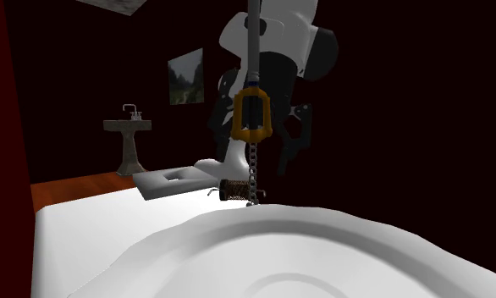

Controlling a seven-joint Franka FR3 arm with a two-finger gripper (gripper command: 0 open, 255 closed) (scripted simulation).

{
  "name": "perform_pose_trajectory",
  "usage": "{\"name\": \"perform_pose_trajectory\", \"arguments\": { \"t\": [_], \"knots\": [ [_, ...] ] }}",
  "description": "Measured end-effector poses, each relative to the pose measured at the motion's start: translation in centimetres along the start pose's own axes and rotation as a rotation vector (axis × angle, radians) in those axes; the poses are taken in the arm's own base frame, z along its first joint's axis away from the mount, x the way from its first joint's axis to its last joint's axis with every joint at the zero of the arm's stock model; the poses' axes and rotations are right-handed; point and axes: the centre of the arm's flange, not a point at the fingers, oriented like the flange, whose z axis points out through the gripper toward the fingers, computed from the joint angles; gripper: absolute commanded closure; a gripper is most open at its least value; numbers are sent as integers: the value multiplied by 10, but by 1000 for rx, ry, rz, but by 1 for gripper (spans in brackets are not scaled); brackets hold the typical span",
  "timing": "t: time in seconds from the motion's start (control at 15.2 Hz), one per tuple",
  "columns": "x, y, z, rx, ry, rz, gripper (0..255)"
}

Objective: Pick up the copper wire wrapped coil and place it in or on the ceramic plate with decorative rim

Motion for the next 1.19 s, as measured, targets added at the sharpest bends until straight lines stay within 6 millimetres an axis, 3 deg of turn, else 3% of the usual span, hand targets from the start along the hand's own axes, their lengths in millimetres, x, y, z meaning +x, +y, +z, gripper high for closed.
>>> {"name": "perform_pose_trajectory", "arguments": {
  "t": [0.26, 0.66, 0.73, 1.19],
  "knots": [
    [-1, -2, 21, 0, 1, 0, 0],
    [0, -2, 25, 0, 1, 0, 0],
    [0, -2, 25, 0, 1, 0, 255],
    [0, -2, 25, 0, 1, 0, 255]
  ]
}}
